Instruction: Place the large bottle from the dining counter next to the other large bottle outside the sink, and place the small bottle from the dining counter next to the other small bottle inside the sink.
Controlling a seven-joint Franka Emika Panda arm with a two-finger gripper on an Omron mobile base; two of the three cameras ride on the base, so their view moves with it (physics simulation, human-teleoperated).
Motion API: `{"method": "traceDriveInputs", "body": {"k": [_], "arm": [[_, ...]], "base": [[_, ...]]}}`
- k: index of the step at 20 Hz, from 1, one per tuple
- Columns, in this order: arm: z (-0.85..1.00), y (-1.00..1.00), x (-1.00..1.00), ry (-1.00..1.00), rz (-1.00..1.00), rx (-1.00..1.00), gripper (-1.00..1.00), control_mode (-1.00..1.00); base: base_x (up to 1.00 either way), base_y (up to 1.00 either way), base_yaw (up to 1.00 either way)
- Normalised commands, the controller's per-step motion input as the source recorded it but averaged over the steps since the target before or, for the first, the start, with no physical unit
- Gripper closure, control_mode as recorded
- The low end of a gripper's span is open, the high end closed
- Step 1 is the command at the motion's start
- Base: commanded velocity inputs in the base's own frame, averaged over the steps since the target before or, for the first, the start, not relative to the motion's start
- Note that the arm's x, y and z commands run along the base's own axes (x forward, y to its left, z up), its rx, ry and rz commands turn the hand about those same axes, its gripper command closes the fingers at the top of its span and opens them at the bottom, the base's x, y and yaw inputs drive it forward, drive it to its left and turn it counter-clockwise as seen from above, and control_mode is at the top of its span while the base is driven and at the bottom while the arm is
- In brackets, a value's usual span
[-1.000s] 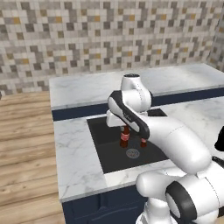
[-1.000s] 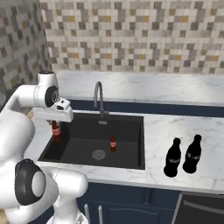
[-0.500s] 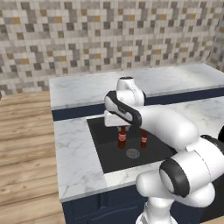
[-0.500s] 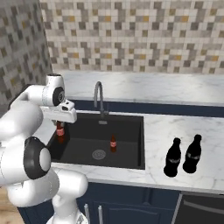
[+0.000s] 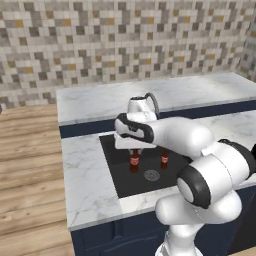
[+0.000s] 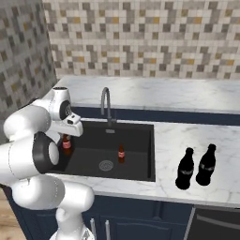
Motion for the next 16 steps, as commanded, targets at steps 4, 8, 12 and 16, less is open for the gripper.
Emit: {"method": "traceDriveInputs", "body": {"k": [4,8,12,16], "arm": [[-0.20,0.06,0.28,0.00,-0.06,-0.03,1.00,-1.00],[-0.23,0.00,0.38,0.00,-0.07,-0.05,1.00,-1.00],[-0.24,0.00,0.38,0.00,-0.07,-0.01,1.00,-1.00],[-0.32,0.00,0.38,0.00,-0.06,0.00,1.00,-1.00]], "base": [[0.00,0.00,0.00],[0.00,0.00,0.00],[0.00,0.00,0.00],[0.00,0.00,0.00]]}}
